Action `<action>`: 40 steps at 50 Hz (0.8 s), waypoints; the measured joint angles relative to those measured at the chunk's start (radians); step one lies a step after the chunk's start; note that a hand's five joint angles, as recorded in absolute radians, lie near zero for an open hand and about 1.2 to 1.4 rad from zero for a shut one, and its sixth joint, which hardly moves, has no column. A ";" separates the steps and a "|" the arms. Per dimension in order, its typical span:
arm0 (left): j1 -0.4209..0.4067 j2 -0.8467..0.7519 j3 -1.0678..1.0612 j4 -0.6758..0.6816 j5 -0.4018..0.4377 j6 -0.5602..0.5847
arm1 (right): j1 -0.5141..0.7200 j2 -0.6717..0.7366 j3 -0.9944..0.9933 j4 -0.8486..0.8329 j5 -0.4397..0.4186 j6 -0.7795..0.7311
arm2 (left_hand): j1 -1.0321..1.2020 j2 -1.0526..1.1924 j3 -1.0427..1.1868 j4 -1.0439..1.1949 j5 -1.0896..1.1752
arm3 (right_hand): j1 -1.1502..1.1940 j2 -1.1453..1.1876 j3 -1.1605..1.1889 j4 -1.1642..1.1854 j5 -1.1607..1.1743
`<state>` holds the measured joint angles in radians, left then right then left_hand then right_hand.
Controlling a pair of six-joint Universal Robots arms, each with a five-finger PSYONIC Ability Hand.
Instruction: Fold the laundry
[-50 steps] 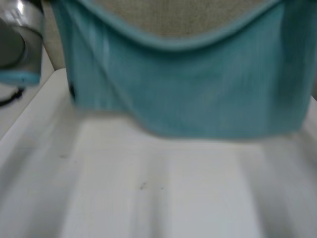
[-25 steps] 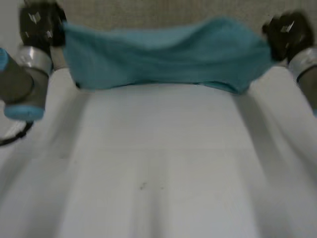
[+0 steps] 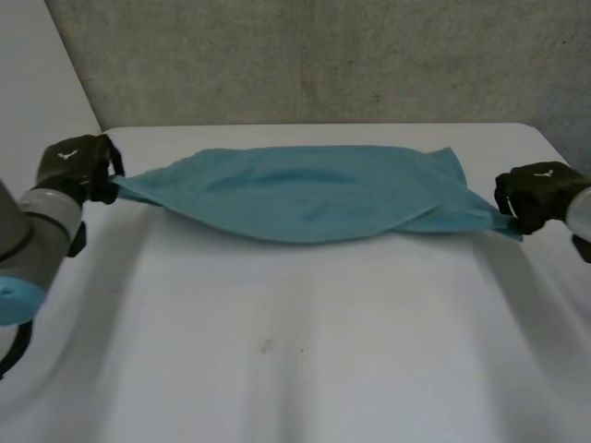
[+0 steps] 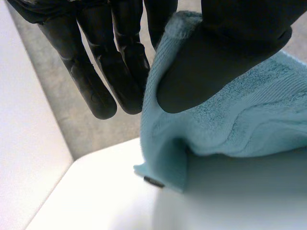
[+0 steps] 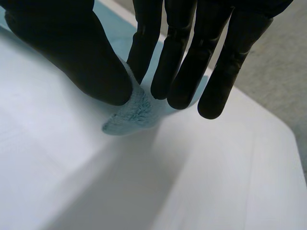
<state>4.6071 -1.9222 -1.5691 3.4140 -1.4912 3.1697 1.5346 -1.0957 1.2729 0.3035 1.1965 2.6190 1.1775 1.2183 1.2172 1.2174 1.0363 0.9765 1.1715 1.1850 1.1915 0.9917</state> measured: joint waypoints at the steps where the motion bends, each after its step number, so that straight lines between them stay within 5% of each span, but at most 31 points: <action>1: 0.007 0.014 -0.008 -0.015 0.004 0.002 | -0.007 -0.011 0.001 0.023 -0.007 -0.011 | 0.000 0.000 0.000 0.000 0.000 | 0.000 0.000 0.000 0.000 0.000; 8: 0.109 0.165 -0.083 -0.213 0.097 0.070 | -0.131 -0.160 0.011 0.331 -0.095 -0.249 | 0.000 0.000 0.000 0.000 0.000 | 0.000 0.000 0.000 0.000 0.000; 15: 0.185 0.223 -0.127 -0.329 0.209 0.135 | -0.197 -0.224 0.019 0.446 -0.122 -0.392 | 0.000 0.000 0.000 0.000 0.000 | 0.000 0.000 0.000 0.000 0.000; 30: 0.184 0.038 -0.091 -0.192 0.213 0.142 | -0.153 -0.063 0.032 0.167 -0.066 -0.384 | 0.000 0.000 0.000 0.000 0.000 | 0.000 0.000 0.000 0.000 0.000; 40: 0.119 -0.209 0.136 -0.048 0.102 0.137 | 0.002 0.187 -0.160 -0.097 0.063 -0.297 | 0.000 0.000 0.000 0.000 0.000 | 0.000 0.000 0.000 0.000 0.000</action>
<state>4.7257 -2.1312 -1.4333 3.3661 -1.3891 3.3065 1.5368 -0.9083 1.1128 0.2064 1.2595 2.3225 1.1775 1.2183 1.2172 1.2173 1.0363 0.9765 1.1715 1.1851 1.1917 0.9914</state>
